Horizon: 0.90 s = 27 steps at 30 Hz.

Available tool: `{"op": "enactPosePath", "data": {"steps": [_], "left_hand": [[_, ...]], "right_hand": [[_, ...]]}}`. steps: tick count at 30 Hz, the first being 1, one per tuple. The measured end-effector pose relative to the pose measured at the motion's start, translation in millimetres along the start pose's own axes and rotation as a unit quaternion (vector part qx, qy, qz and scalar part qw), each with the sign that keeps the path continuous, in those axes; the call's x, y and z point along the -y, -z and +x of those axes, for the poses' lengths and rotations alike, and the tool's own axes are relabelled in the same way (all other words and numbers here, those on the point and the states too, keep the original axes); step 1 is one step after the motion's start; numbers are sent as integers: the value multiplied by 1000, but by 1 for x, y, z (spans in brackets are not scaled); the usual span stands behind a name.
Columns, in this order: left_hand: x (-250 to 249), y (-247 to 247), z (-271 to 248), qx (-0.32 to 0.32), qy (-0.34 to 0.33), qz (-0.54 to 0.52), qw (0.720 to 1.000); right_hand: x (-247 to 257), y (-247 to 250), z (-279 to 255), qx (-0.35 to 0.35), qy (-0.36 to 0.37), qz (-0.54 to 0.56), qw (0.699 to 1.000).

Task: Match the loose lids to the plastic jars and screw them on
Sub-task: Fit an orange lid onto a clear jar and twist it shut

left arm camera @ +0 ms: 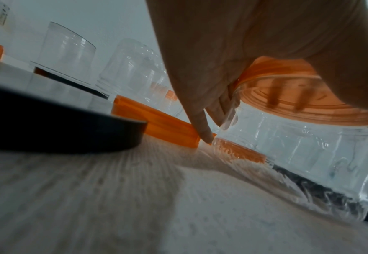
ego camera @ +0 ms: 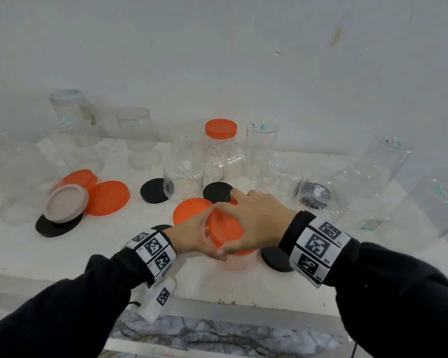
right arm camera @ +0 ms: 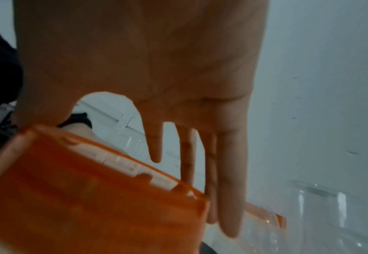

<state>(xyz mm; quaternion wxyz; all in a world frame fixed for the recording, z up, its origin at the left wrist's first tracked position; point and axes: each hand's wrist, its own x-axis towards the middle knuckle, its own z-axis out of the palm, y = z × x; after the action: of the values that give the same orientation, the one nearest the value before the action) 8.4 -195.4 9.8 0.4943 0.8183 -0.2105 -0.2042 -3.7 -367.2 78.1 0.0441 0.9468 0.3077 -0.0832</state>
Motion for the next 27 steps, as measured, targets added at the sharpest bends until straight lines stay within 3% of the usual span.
{"op": "enactPosePath", "data": {"steps": [5, 11, 17, 23, 27], "left_hand": [[-1, 0, -1, 21, 5, -30, 999], [1, 1, -1, 1, 7, -11, 1000], [-1, -1, -1, 10, 4, -27, 1000], [3, 0, 0, -2, 8, -14, 1000], [4, 2, 1, 11, 19, -7, 1000]], "right_hand": [[-11, 3, 0, 92, 73, 90, 989], [2, 1, 1, 2, -9, -1, 1000], [-8, 5, 1, 93, 68, 73, 991], [1, 1, 0, 5, 11, 18, 1000], [-7, 2, 0, 29, 34, 7, 999]]}}
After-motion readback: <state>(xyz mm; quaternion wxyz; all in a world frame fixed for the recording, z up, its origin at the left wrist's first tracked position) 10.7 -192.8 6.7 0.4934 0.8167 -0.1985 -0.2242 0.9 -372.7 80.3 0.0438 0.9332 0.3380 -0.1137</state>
